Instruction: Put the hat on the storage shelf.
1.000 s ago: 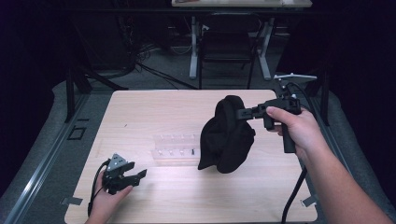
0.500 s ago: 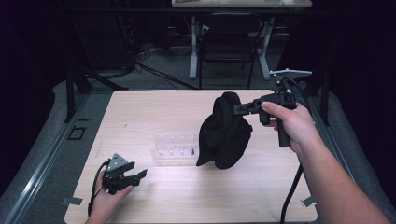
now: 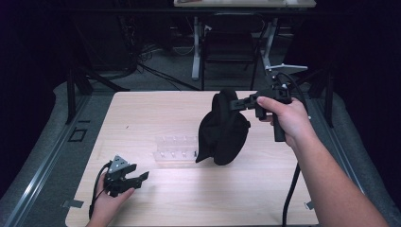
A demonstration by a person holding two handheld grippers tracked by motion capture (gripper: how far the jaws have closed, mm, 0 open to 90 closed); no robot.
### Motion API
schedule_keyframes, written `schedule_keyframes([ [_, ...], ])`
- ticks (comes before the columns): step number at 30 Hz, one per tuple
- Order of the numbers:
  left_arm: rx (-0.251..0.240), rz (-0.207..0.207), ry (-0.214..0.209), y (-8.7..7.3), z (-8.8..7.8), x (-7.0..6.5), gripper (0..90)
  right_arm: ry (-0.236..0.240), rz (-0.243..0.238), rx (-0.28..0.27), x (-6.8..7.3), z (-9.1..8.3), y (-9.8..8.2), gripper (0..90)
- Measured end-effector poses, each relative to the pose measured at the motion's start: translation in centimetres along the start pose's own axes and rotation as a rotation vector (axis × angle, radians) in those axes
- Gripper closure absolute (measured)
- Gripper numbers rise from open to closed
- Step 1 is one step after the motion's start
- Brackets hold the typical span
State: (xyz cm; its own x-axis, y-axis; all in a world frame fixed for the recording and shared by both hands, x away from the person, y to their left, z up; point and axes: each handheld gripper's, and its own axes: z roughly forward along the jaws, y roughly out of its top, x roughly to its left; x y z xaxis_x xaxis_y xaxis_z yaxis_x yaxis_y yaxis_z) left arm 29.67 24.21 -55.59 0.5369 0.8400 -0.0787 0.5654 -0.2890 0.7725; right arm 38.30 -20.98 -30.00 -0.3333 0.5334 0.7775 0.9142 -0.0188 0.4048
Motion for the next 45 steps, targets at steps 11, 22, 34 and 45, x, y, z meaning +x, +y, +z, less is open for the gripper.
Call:
schedule_keyframes([
  [11, -0.001, -0.001, -0.001, 0.0, 0.0, 0.0, 38.0, 0.001, 0.006, -0.009, -0.3, 1.3, 1.3, 88.1],
  [22, -0.002, 0.0, -0.001, 0.0, 0.0, 0.0, 38.0, -0.006, 0.011, -0.009, -0.9, 2.4, 1.9, 88.1],
  [34, 0.013, 0.006, -0.006, 0.1, 0.0, 0.0, 38.4, -0.004, 0.011, -0.008, -0.8, 3.4, 2.2, 88.1],
  [45, 0.002, 0.006, -0.004, 0.1, 0.2, -0.2, 39.3, 0.019, 0.001, -0.006, -0.6, 4.7, 2.1, 88.0],
])
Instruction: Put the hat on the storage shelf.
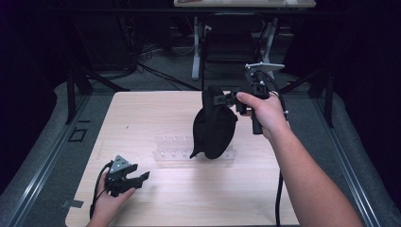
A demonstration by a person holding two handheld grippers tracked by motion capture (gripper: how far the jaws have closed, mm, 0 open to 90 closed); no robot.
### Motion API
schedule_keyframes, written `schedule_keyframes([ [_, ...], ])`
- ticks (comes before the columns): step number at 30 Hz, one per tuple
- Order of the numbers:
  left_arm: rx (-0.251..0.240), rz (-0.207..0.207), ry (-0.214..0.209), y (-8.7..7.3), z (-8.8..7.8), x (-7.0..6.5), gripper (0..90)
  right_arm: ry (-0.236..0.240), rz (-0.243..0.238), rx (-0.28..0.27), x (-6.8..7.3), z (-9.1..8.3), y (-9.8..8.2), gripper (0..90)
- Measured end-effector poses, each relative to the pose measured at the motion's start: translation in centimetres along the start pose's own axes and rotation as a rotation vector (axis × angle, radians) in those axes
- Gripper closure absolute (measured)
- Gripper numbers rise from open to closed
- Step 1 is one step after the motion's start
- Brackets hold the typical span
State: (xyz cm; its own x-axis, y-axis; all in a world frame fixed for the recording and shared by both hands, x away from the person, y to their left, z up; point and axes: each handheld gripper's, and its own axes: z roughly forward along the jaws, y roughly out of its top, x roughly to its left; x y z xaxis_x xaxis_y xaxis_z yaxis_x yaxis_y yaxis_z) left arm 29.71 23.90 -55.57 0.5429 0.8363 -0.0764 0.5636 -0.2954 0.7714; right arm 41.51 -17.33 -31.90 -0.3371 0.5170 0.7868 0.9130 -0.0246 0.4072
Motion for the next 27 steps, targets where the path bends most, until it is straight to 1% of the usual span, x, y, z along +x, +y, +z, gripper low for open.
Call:
schedule_keyframes([
  [3, -0.003, -0.001, 0.002, 0.0, 0.0, 0.0, 39.8, 0.004, 0.006, -0.001, -0.1, 0.1, 0.0, 88.0],
  [8, -0.007, -0.001, -0.009, 0.2, -0.1, -0.2, 42.0, 0.017, 0.021, -0.013, -0.7, -0.1, -0.1, 88.0],
  [9, -0.01, 0.002, -0.017, 0.3, -0.1, -0.3, 42.7, 0.018, 0.021, -0.013, -0.8, -0.1, -0.1, 88.0],
  [10, -0.014, 0.013, -0.019, 0.4, -0.2, -0.5, 43.7, 0.021, 0.023, -0.017, -0.8, -0.1, -0.1, 87.9],
  [13, -0.022, 0.029, -0.024, 0.7, -0.3, -0.8, 45.2, 0.034, 0.032, -0.017, -1.1, -0.1, -0.2, 87.9],
  [14, -0.025, 0.035, -0.028, 1.0, -0.4, -1.2, 45.8, 0.036, 0.031, -0.019, -1.1, -0.1, -0.2, 87.9],
  [16, -0.027, 0.041, -0.031, 1.2, -0.5, -1.4, 45.9, 0.039, 0.031, -0.019, -1.1, 0.0, -0.2, 87.8],
  [17, -0.032, 0.045, -0.037, 1.4, -0.5, -1.6, 46.0, 0.04, 0.032, -0.02, -1.1, 0.0, -0.2, 87.7],
  [18, -0.032, 0.059, -0.051, 1.8, -0.6, -2.1, 46.3, 0.042, 0.031, -0.025, -1.0, 0.1, -0.3, 87.6],
  [19, -0.032, 0.059, -0.051, 1.8, -0.6, -2.1, 46.8, 0.042, 0.031, -0.025, -1.0, 0.1, -0.3, 87.6],
  [20, -0.036, 0.067, -0.057, 2.3, -0.7, -2.6, 47.6, 0.044, 0.029, -0.022, -0.9, 0.2, -0.3, 87.5],
  [21, -0.036, 0.067, -0.057, 2.3, -0.7, -2.6, 48.1, 0.044, 0.029, -0.022, -0.9, 0.2, -0.3, 87.5],
  [22, -0.047, 0.08, -0.062, 2.8, -0.7, -3.0, 48.9, 0.046, 0.028, -0.021, -0.8, 0.3, -0.4, 87.5],
  [23, -0.047, 0.08, -0.062, 2.8, -0.7, -3.0, 49.5, 0.046, 0.028, -0.021, -0.8, 0.3, -0.4, 87.5],
  [24, -0.056, 0.083, -0.07, 3.4, -0.6, -3.3, 50.3, 0.046, 0.03, -0.025, -0.8, 0.4, -0.4, 87.4],
  [25, -0.056, 0.083, -0.07, 3.4, -0.6, -3.3, 50.8, 0.046, 0.03, -0.025, -0.8, 0.4, -0.4, 87.4],
  [27, -0.061, 0.093, -0.073, 4.1, -0.5, -3.6, 50.9, 0.051, 0.032, -0.029, -0.7, 0.6, -0.3, 87.4],
])
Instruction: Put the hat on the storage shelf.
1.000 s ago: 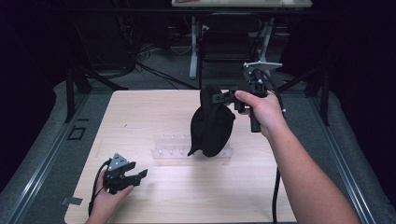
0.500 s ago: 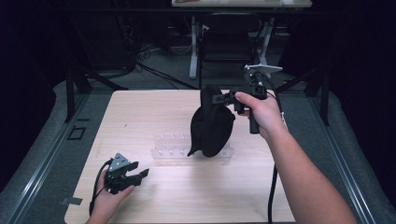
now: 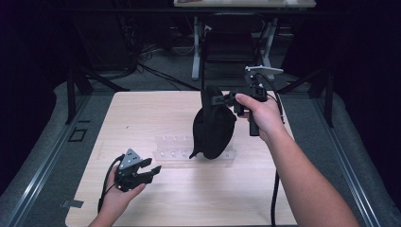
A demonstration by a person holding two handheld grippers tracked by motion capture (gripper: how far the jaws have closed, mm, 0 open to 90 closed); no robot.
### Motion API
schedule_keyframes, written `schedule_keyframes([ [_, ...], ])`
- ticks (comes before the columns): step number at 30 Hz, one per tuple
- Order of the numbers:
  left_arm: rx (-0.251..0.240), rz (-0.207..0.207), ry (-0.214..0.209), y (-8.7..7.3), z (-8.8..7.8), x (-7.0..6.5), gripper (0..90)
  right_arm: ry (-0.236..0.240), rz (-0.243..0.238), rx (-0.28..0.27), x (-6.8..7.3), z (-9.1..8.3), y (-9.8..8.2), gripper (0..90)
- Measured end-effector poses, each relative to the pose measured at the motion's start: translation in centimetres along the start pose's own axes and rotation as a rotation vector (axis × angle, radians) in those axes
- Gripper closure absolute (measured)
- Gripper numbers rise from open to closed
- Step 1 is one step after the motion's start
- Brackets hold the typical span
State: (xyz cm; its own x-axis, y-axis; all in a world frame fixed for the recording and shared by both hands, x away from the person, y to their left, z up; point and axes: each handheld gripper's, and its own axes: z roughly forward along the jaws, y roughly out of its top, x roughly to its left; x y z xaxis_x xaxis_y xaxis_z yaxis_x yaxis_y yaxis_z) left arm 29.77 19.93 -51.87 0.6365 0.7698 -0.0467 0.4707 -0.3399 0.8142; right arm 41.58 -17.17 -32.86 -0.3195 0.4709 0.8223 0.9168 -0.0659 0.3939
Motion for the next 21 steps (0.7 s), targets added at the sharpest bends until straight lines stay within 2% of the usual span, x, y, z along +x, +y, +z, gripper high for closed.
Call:
schedule_keyframes([
  [3, -0.006, 0.008, -0.017, 1.2, 0.6, -0.6, 50.9, 0.005, -0.001, 0.002, 0.1, 0.2, 0.0, 87.3],
  [6, -0.009, 0.014, -0.022, 1.7, 0.9, -1.1, 50.9, 0.009, 0.001, 0.0, 0.1, 0.3, 0.0, 87.2],
  [10, -0.018, 0.041, -0.042, 2.8, 1.4, -2.2, 53.5, 0.016, 0.002, -0.001, 0.2, 0.5, 0.0, 87.1],
  [11, -0.022, 0.06, -0.063, 3.4, 1.6, -2.8, 55.2, 0.018, 0.002, 0.0, 0.2, 0.6, 0.0, 87.1],
  [14, -0.022, 0.074, -0.078, 4.0, 1.8, -3.3, 56.5, 0.019, -0.003, 0.002, 0.2, 0.6, -0.1, 87.1],
  [21, -0.012, 0.115, -0.089, 5.3, 2.7, -4.9, 59.3, 0.027, -0.004, 0.002, 0.3, 1.0, 0.0, 87.0],
])
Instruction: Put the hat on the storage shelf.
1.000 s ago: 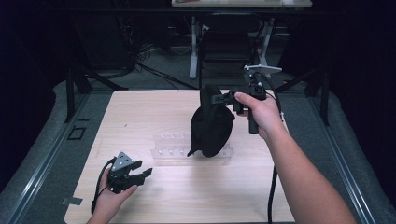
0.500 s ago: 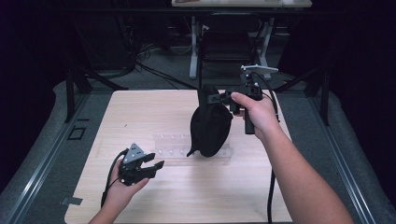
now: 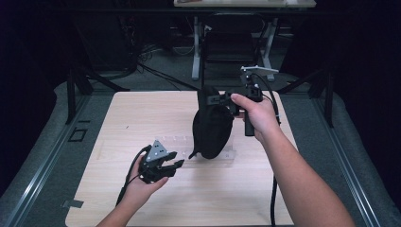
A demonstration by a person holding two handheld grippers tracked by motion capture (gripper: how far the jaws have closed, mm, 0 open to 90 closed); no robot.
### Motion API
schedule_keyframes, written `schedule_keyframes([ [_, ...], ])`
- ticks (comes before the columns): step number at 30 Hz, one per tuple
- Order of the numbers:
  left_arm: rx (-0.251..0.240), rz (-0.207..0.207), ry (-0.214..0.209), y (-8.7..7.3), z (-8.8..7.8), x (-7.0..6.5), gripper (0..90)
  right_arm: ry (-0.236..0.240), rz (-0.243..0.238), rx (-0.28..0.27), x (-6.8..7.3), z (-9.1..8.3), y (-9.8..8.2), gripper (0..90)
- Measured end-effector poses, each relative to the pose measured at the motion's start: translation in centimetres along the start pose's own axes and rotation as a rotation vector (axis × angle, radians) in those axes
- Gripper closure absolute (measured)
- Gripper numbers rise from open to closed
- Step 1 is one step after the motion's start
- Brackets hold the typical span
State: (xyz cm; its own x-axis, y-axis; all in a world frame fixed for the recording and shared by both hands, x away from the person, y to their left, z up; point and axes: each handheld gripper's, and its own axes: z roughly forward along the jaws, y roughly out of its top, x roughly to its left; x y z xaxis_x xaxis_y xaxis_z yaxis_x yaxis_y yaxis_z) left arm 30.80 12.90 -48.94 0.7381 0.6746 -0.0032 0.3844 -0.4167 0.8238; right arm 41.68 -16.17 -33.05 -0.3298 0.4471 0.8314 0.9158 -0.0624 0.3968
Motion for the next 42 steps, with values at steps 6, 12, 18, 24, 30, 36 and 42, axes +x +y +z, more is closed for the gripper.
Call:
schedule_keyframes([
  [6, 0.01, 0.014, -0.011, 0.7, 0.4, -0.5, 62.6, 0.0, 0.0, -0.007, 0.0, 0.1, 0.0, 87.1],
  [12, 0.01, 0.056, -0.024, 1.7, 0.7, -1.5, 67.9, 0.002, 0.0, -0.017, 0.0, 0.2, 0.1, 87.1],
  [18, 0.012, 0.07, -0.014, 2.1, 1.4, -2.2, 71.5, 0.007, -0.005, -0.016, 0.1, 0.6, 0.0, 87.1],
  [24, 0.007, 0.098, 0.023, 2.6, 1.6, -2.6, 75.5, 0.005, -0.006, -0.016, 0.1, 0.7, 0.0, 87.1],
  [30, 0.006, 0.101, 0.036, 2.5, 1.6, -2.6, 81.1, 0.004, -0.009, -0.021, 0.2, 0.5, 0.0, 85.6],
  [36, 0.003, 0.102, 0.04, 2.4, 1.5, -2.5, 81.8, 0.027, -0.039, -0.043, 0.8, -0.2, -0.4, 76.9],
  [42, 0.004, 0.136, 0.071, 2.3, 1.3, -2.6, 83.8, 0.063, -0.05, -0.07, 1.1, -1.7, -0.6, 77.7],
])
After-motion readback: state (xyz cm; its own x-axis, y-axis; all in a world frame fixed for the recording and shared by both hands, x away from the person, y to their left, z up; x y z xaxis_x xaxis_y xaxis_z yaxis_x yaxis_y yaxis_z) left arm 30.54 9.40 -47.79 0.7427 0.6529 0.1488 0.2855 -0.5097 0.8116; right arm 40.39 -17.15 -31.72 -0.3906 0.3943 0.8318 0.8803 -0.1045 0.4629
